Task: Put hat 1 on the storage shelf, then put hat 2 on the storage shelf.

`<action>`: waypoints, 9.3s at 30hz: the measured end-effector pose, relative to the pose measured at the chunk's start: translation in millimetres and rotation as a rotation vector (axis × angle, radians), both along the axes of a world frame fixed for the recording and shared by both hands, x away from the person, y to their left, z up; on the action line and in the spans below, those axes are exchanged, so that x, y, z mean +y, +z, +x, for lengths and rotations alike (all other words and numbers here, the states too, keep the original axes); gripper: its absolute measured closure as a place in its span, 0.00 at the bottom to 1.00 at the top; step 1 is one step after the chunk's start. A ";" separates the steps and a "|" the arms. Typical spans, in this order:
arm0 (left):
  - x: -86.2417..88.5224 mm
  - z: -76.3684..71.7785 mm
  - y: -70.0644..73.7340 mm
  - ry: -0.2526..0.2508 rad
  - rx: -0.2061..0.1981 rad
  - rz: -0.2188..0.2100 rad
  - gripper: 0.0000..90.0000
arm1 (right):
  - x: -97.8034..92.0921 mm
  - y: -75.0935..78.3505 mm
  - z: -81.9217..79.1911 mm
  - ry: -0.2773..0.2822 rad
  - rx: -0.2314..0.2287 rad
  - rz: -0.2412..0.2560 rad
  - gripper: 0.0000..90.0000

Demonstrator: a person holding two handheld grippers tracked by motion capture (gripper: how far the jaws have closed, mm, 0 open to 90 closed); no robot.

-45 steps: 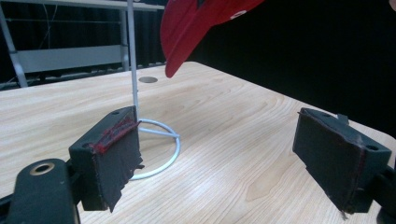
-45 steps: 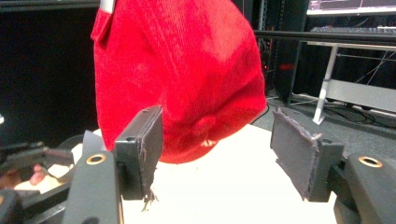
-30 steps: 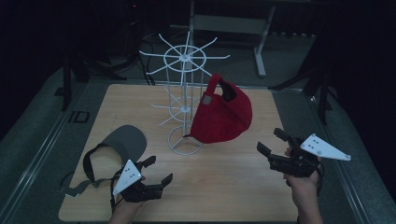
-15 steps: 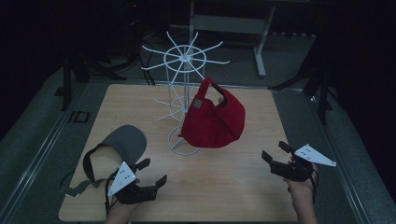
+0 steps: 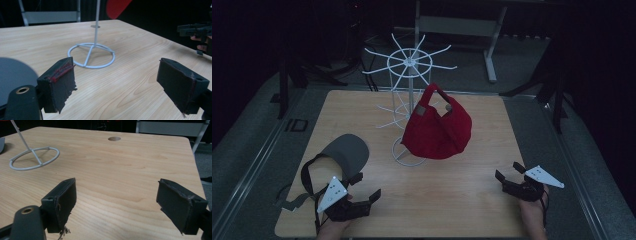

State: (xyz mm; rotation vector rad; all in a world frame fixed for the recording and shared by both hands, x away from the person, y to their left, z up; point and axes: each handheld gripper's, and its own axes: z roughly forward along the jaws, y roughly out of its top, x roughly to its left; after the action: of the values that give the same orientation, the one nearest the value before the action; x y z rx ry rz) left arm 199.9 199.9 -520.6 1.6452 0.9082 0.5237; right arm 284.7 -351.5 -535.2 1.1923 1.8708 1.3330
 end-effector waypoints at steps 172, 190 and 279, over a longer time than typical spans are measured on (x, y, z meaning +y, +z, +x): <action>37.6 69.3 257.5 0.129 -0.438 0.081 0.95 | -13.0 -18.2 -7.0 -0.053 0.004 0.112 0.18; 4.5 93.2 291.0 0.097 -0.459 0.134 0.95 | -13.4 -18.2 -7.1 -0.053 0.004 0.114 0.18; 75.1 75.8 104.6 0.134 -0.188 0.071 0.60 | -12.4 -18.2 -8.0 -0.049 -0.007 0.106 0.18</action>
State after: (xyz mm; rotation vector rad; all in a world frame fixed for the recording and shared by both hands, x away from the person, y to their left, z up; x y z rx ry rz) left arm 275.7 275.0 -416.1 1.5748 0.8719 0.7969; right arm 276.7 -363.9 -553.4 1.2761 1.7736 1.4231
